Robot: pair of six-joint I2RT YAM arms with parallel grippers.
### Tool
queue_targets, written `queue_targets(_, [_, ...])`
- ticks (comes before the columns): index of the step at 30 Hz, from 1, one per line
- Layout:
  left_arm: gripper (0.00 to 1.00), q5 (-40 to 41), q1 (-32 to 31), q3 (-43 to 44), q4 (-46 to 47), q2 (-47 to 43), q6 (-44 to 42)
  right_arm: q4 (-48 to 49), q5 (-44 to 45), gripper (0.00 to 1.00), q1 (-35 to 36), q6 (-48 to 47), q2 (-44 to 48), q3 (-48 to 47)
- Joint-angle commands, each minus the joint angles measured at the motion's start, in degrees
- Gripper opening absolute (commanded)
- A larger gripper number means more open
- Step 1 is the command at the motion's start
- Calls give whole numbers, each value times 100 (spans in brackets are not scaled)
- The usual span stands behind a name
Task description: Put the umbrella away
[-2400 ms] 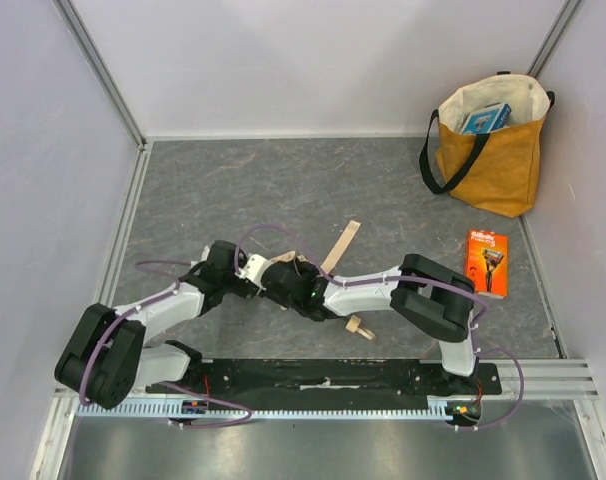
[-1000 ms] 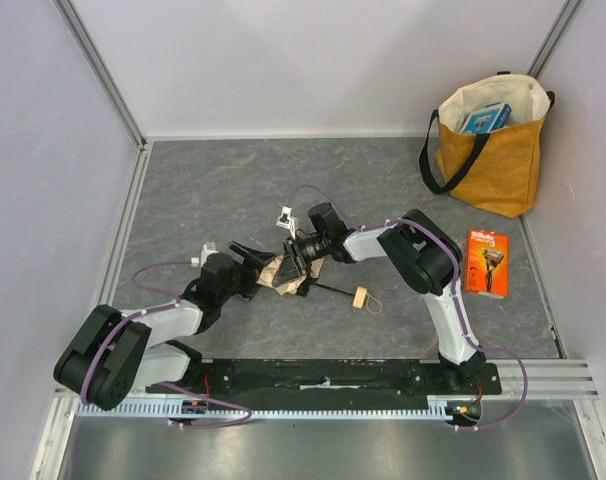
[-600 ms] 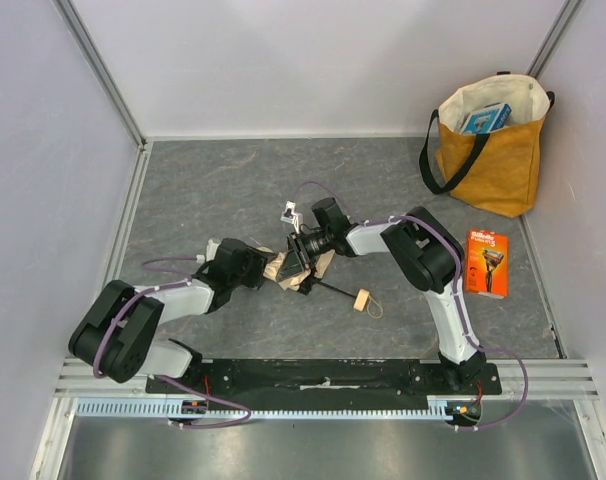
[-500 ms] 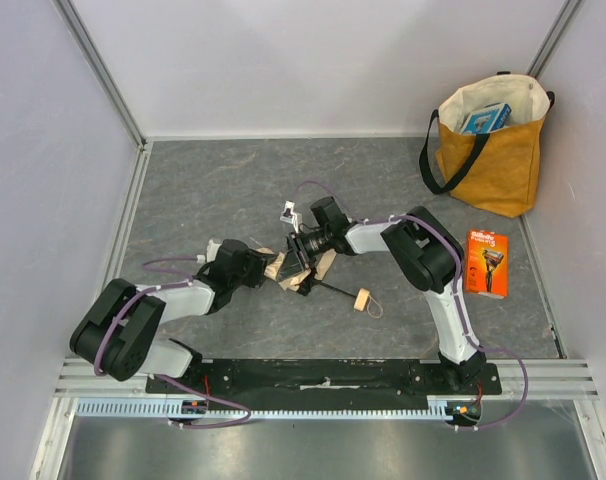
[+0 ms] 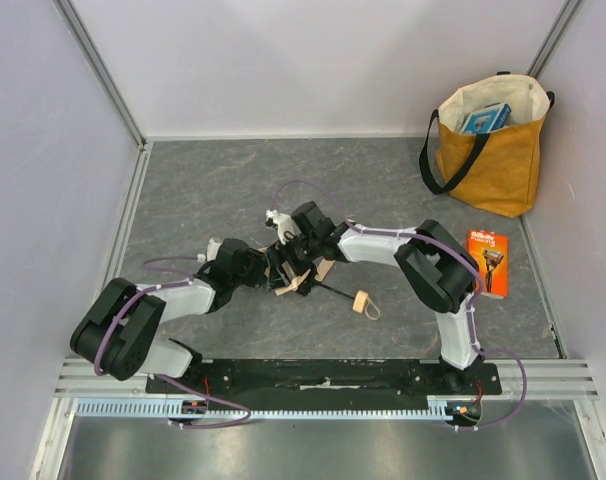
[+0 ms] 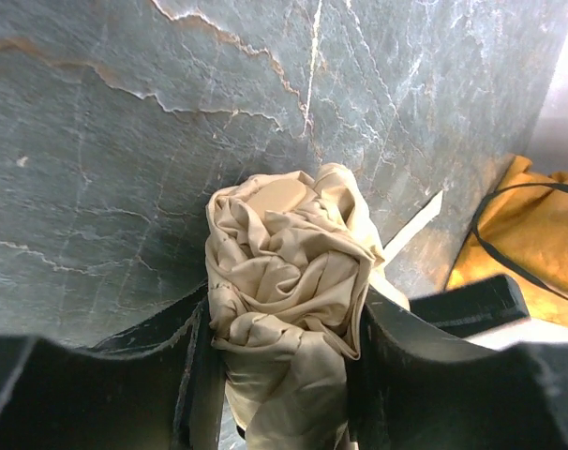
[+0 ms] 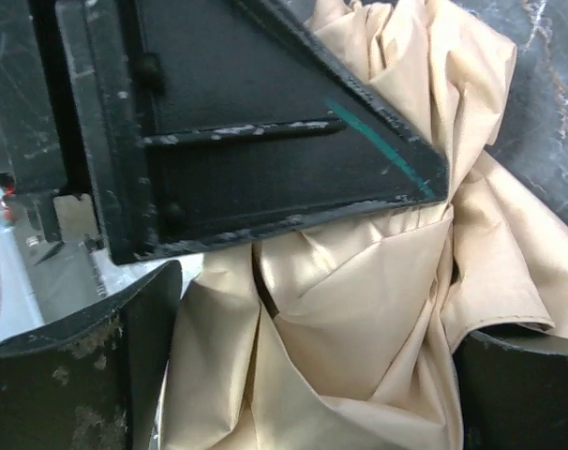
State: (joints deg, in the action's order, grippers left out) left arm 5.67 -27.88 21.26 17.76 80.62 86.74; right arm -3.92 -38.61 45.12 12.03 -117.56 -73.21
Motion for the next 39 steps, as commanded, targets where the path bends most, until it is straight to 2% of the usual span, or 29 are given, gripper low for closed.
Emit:
queue_targets(1, [2,-189,-148,229,-2310,402,-535,-741,1943,89,672,-868,127,176])
queue_targets(4, [2,-207,-148,335,-2645,428,-518,-742,2890,89,1120,-1150,277,149])
queue_targets(10, [2,-356,-139,414,-2778,499,-535,-110,6053,89,2034,-1660,479,535])
queue_targets(14, [2,-348,-139,458,-2804,507,-588,330,7023,90,2465,-1950,541,791])
queue_targets(16, [2,-339,-139,432,-2778,499,-588,348,6991,89,2527,-1959,567,826])
queue_targets(19, [2,-330,-139,301,-2673,429,-597,875,5791,90,2431,-1898,988,1255])
queue_targets(22, [2,-286,-139,177,-2628,349,-562,1182,5338,89,2422,-1950,1261,1615])
queue_targets(28, [2,-418,-130,107,-2541,349,-500,1657,5232,92,2449,-2301,1780,2065])
queue_targets(30, [2,-427,-148,107,-2540,323,-500,1780,5433,93,2431,-2372,1798,2188])
queue_targets(34, [2,-479,-139,54,-2506,288,-465,2044,5837,93,2405,-2390,1745,2145])
queue_targets(39, [2,-497,-139,19,-2540,235,-456,1843,6303,93,2405,-2591,1324,1618])
